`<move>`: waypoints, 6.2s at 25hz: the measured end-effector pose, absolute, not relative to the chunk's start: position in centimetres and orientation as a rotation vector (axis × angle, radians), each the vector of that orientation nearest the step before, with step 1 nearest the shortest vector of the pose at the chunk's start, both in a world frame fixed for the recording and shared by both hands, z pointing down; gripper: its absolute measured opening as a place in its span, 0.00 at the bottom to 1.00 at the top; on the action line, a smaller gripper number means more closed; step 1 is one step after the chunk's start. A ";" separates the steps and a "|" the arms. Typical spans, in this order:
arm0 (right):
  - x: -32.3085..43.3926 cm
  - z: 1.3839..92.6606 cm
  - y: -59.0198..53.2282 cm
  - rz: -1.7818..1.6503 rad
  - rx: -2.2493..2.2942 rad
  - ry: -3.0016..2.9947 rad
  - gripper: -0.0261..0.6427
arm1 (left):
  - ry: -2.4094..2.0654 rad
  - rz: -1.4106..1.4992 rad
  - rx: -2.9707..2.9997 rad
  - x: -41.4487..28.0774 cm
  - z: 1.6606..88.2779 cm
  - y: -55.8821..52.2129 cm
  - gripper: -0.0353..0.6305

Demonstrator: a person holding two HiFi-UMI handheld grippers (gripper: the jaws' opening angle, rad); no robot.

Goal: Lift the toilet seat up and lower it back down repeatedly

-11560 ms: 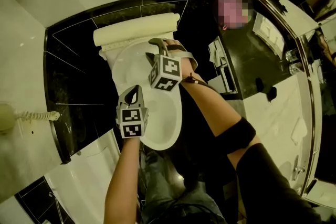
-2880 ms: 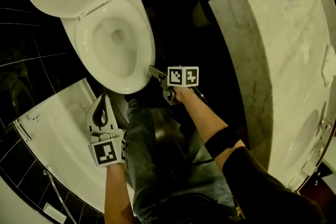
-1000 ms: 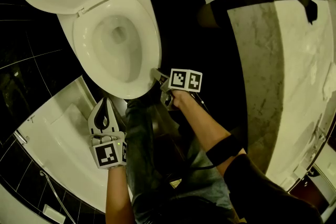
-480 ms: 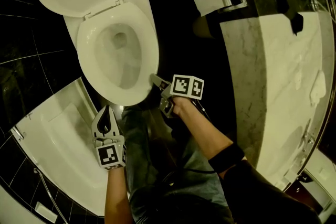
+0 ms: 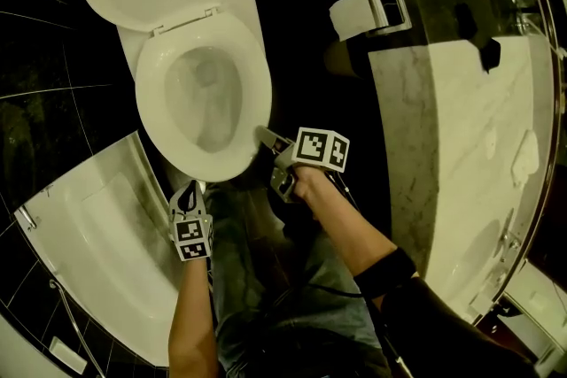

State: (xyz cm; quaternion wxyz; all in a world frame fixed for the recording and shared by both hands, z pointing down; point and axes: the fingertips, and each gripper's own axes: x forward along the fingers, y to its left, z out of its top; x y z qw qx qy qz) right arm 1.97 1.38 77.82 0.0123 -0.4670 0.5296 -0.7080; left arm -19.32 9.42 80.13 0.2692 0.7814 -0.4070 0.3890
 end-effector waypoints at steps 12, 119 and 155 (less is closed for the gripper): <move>1.9 75.3 0.2 -2.148 -1.438 1.720 0.26 | -1.184 0.853 2.140 -15.8 76.2 5.0 0.03; 6.8 32.2 0.1 -0.550 -1.698 3.114 0.06 | -1.556 0.496 2.411 -12.1 28.2 2.1 0.04; -6.3 43.9 -37.2 0.775 -1.680 3.811 0.45 | -1.279 0.608 2.444 -14.4 44.8 -26.7 0.04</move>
